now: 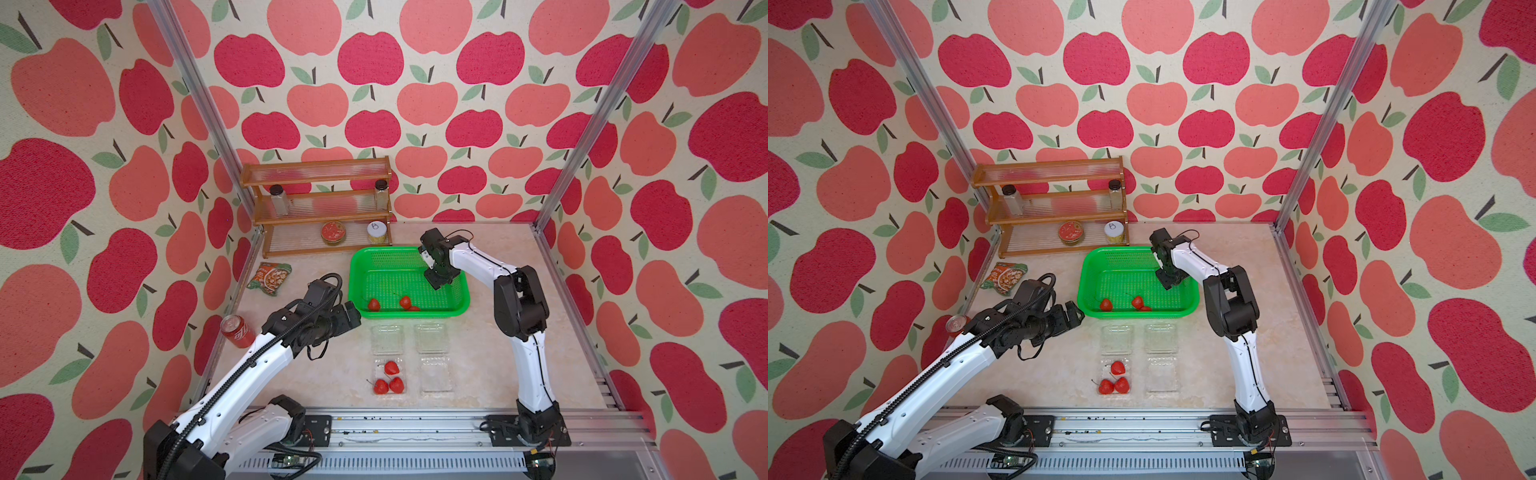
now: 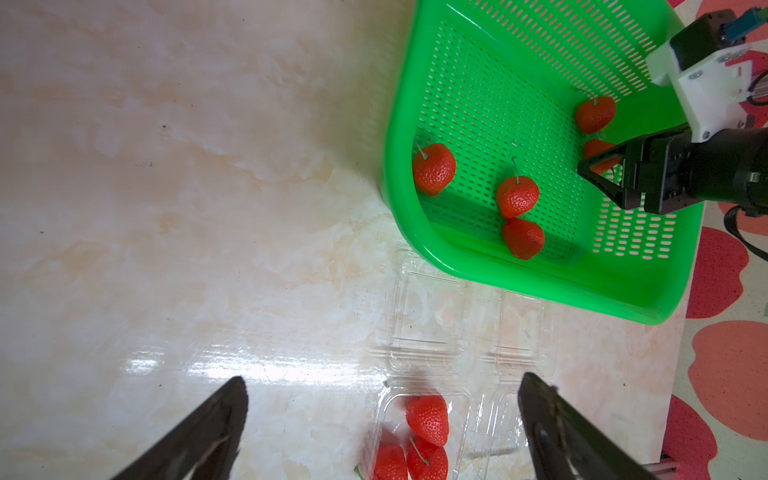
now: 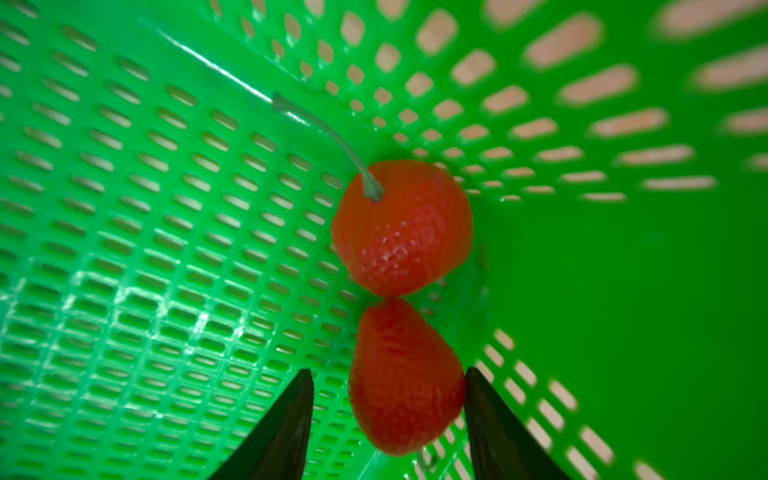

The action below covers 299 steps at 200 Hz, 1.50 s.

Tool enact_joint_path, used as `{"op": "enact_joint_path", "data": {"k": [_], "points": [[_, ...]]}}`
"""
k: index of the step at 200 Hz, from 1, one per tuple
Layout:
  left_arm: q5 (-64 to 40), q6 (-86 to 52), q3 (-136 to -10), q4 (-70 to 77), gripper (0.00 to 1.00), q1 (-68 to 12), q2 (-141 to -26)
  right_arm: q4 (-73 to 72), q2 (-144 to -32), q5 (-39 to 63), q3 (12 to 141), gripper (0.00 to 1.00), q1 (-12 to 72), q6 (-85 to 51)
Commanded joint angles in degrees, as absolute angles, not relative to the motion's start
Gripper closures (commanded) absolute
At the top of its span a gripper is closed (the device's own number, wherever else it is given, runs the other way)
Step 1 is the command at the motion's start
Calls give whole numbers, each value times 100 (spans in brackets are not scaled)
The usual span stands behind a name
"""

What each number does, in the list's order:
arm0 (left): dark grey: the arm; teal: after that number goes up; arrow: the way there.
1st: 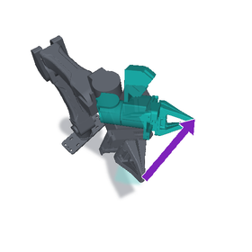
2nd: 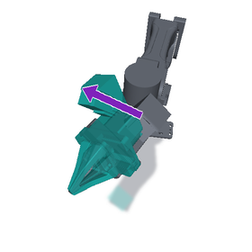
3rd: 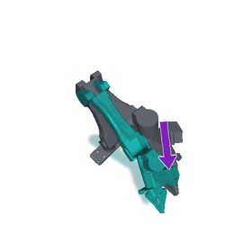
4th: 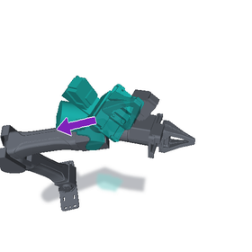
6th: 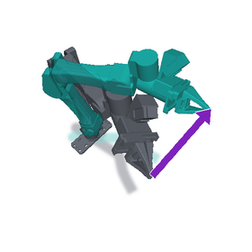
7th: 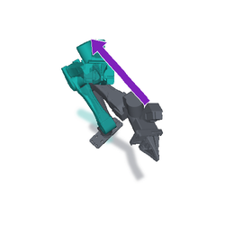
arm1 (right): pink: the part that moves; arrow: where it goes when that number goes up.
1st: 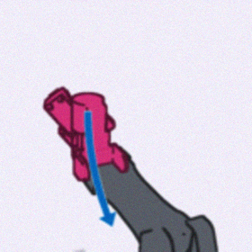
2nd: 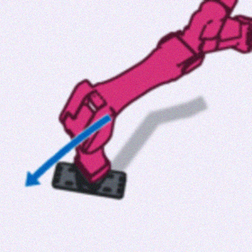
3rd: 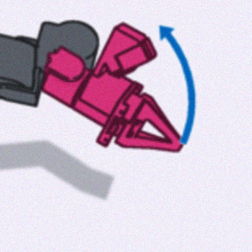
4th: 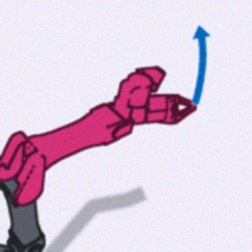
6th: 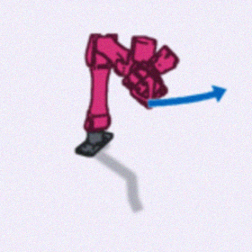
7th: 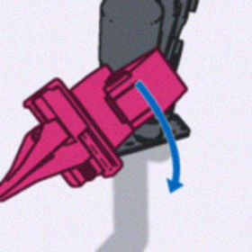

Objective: Pack strawberries into containers
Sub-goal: Pick up the strawberry from the basket.

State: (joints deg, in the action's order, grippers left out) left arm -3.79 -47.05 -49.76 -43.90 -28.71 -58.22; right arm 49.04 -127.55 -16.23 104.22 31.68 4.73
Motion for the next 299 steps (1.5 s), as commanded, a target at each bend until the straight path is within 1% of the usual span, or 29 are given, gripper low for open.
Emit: {"op": "enact_joint_path", "data": {"k": [1,44,147,170,203,243,299], "points": [[-453,-4676,-5096,-4419,1,-2834,-5949,5045,-12884,-1774,10593,40,3106,561],[-470,-4660,-5136,-4403,1,-2830,-6038,4976,-12931,-1705,10600,43,3098,554],[-465,-4686,-5087,-4458,0,-2814,-5895,5062,-13139,-1646,10814,42,3098,540],[-472,-4676,-5087,-4465,0,-2812,-5900,5077,-13160,-1666,10828,46,3103,545],[-475,-4676,-5089,-4456,0,-2805,-5904,5015,-13039,-1619,10752,54,3100,501],[-490,-4660,-5093,-4465,0,-2799,-5895,4990,-12880,-1626,10688,57,3106,467],[-483,-4654,-5106,-4460,0,-2804,-5845,5043,-12441,-1679,10591,57,3206,483]]}}
